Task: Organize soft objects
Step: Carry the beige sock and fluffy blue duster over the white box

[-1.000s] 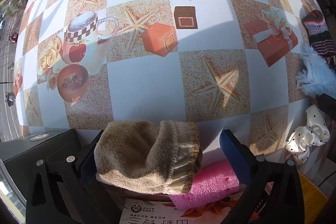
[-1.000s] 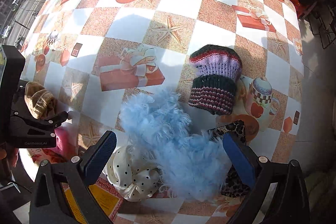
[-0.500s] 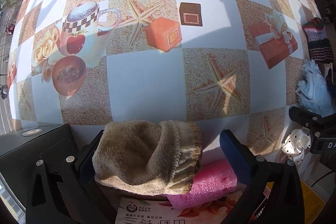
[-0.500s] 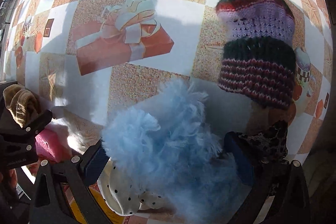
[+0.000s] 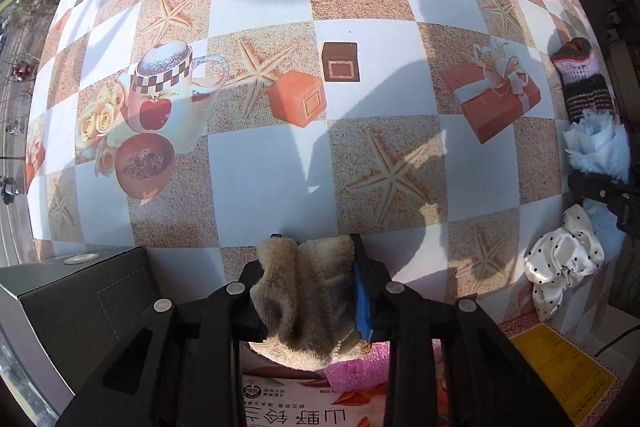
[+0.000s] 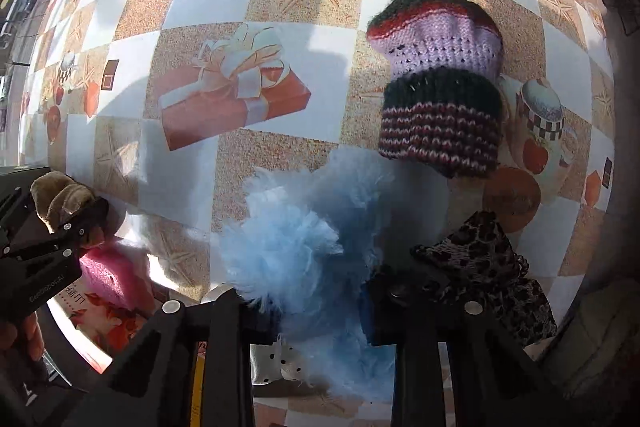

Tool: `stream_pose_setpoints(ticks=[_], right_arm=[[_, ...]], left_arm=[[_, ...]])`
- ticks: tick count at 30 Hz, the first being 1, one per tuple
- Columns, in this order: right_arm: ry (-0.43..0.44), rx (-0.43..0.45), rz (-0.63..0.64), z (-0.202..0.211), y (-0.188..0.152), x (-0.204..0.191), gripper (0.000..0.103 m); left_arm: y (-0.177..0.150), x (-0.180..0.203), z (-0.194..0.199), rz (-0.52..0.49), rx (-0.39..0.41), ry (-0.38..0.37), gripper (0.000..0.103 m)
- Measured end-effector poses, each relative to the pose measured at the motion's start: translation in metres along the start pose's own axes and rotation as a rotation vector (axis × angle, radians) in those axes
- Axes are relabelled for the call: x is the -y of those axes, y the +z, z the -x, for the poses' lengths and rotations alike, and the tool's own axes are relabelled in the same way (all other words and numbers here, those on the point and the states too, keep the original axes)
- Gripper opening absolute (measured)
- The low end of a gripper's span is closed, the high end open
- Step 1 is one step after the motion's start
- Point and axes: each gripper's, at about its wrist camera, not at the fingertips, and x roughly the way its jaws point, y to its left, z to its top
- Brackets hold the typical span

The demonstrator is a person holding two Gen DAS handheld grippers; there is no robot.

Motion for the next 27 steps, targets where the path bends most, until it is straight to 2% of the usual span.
stream_pose_setpoints(ticks=[5,11,17,27], right_arm=[[0.119,0.128,-0.090,0.047,-0.006,0.022,0.030],[0.213,0.176,-0.185,0.081,-0.023,0.040,0.030],[0.234,0.200,-0.196,0.109,-0.057,0.038,0.030],[0.263,0.245,-0.171,0.141,-0.111,0.001,0.030]], left_arm=[[-0.002,-0.006,0.034,0.037,0.099,-0.003,0.030],[-0.016,0.007,0.082,-0.010,0.198,0.004,0.030],[-0.039,0.021,0.108,-0.046,0.227,-0.013,0.030],[-0.105,0.028,0.142,-0.111,0.258,-0.028,0.030]])
